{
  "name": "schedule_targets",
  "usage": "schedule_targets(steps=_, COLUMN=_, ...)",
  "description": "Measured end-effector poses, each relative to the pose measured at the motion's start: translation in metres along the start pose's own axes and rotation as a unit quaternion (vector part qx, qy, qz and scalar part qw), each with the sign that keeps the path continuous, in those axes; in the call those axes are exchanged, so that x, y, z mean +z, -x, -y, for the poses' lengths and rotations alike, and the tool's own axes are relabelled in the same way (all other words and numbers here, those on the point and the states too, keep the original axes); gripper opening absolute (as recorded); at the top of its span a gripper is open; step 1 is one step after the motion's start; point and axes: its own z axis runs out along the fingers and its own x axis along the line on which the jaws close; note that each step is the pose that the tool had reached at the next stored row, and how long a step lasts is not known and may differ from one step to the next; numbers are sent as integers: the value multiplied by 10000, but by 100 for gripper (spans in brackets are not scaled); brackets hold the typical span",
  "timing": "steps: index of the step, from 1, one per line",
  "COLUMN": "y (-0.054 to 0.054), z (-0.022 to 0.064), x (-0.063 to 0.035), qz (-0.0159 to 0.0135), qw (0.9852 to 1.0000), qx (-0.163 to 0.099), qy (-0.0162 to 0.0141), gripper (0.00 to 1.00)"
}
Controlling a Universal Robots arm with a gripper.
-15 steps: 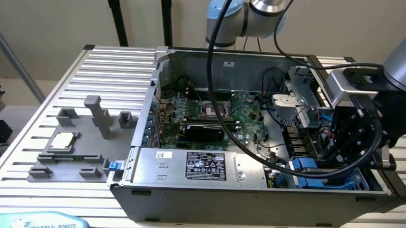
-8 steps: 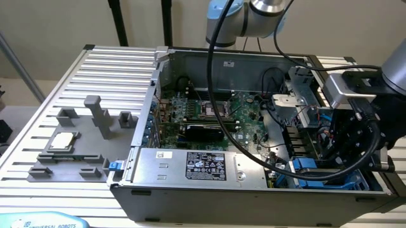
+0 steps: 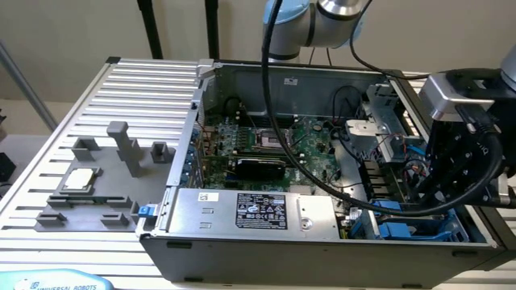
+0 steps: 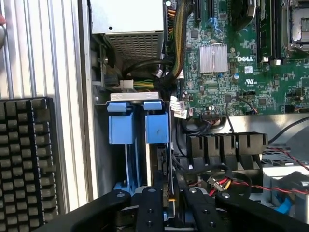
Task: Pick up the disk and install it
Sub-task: 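Insert the first disk wire, then insert the second disk wire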
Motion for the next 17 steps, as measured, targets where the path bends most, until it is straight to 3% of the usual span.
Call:
schedule_targets(steps=7, y=-2, z=-78, x=-266, qz=1, qw=10000, qx=0, qy=-8, gripper=24)
schedule_targets(steps=10, y=-6, z=-140, x=-277, qz=3, qw=10000, qx=-2, qy=-24, gripper=24)
schedule_targets(steps=17, y=-7, z=-148, x=-278, qz=3, qw=10000, qx=-4, qy=-25, gripper=24)
